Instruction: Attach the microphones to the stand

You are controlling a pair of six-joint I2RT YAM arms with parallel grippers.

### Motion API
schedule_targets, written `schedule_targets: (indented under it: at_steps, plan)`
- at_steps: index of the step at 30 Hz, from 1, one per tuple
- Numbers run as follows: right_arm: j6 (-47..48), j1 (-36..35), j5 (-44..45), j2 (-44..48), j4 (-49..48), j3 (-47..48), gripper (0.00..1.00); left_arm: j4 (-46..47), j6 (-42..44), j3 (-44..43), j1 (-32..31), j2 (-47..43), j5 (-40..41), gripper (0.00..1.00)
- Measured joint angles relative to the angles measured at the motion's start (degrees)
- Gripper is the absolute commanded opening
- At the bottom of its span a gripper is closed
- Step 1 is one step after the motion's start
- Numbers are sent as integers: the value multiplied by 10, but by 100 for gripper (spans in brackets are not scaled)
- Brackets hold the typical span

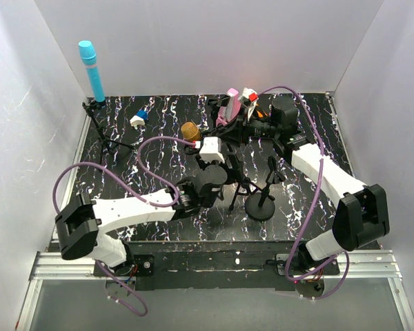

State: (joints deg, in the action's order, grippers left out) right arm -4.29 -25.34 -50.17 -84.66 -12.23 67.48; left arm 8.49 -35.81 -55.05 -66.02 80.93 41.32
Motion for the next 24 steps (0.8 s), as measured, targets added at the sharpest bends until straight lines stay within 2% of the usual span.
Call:
schedule_targets:
  at_steps: [2,7,9,13,18,21,24]
  plan:
    - [0,1,3,3,-4,-5,1,9,3,-17,-1,27,17,66]
    - [-5,-2,-8,10,-6,-10,1,36,21,-45,-1,83,38,53]
    - [-7,-3,-8,12,-8,-10,1,45,27,-53,-1,99,45,51]
    - [-9,-1,-8,15,-9,-10,1,60,37,-56,3,113,52,49]
    - [-14,5,-10,16,-8,-10,1,83,47,-57,11,114,42,38]
    - [-14,10,-14,16,-8,-10,1,94,54,-57,21,115,25,30]
    - [-15,16,-25,18,-8,-10,1,100,56,-57,30,114,9,16]
